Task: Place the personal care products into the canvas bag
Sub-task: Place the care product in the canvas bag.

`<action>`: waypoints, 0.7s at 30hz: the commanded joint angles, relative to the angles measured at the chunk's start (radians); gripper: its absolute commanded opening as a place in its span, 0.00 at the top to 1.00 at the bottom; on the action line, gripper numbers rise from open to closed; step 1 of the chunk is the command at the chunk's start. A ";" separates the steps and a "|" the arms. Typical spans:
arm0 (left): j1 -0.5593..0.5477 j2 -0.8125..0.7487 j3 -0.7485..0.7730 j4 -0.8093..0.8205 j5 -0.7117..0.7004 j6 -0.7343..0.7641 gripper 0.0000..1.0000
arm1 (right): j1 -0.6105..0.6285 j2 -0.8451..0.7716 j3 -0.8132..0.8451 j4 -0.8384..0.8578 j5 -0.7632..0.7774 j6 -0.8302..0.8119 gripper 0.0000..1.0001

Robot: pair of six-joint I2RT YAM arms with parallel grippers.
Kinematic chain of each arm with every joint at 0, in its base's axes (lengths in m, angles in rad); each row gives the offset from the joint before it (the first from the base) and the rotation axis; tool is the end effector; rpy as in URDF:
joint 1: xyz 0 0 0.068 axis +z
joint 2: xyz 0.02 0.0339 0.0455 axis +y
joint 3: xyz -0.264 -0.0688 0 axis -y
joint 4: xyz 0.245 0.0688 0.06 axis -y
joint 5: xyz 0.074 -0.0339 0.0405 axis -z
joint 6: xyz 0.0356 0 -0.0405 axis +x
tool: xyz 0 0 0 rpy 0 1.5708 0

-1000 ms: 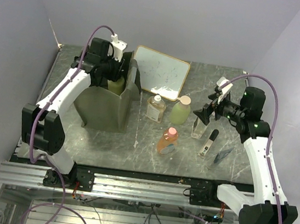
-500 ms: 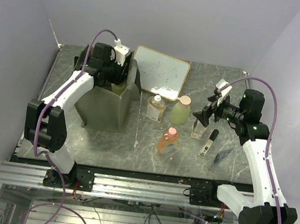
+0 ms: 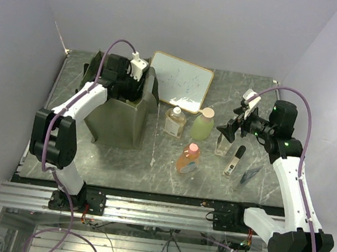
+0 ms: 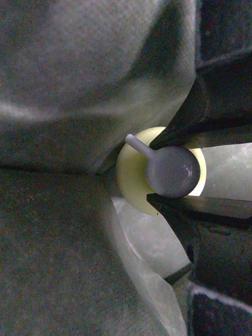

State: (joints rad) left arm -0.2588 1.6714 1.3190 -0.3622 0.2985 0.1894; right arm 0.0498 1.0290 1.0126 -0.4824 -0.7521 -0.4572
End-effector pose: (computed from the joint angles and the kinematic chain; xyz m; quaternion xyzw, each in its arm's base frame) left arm 0.3635 -0.1071 0.2771 0.2601 0.8634 -0.1494 0.4056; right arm 0.2161 0.0351 0.3478 -0.3821 0.7271 0.2131 0.5291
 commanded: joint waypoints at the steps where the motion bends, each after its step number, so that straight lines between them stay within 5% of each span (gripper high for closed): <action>1: -0.005 -0.020 0.021 0.136 0.070 0.032 0.72 | -0.004 -0.004 -0.006 0.016 -0.008 -0.008 0.00; 21: -0.005 -0.057 0.081 0.051 -0.016 0.035 0.34 | -0.005 -0.010 -0.005 0.001 -0.026 -0.009 0.00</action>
State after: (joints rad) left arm -0.2588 1.6573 1.3499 -0.3439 0.2993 0.2203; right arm 0.0498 1.0290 1.0122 -0.4831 -0.7540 -0.4610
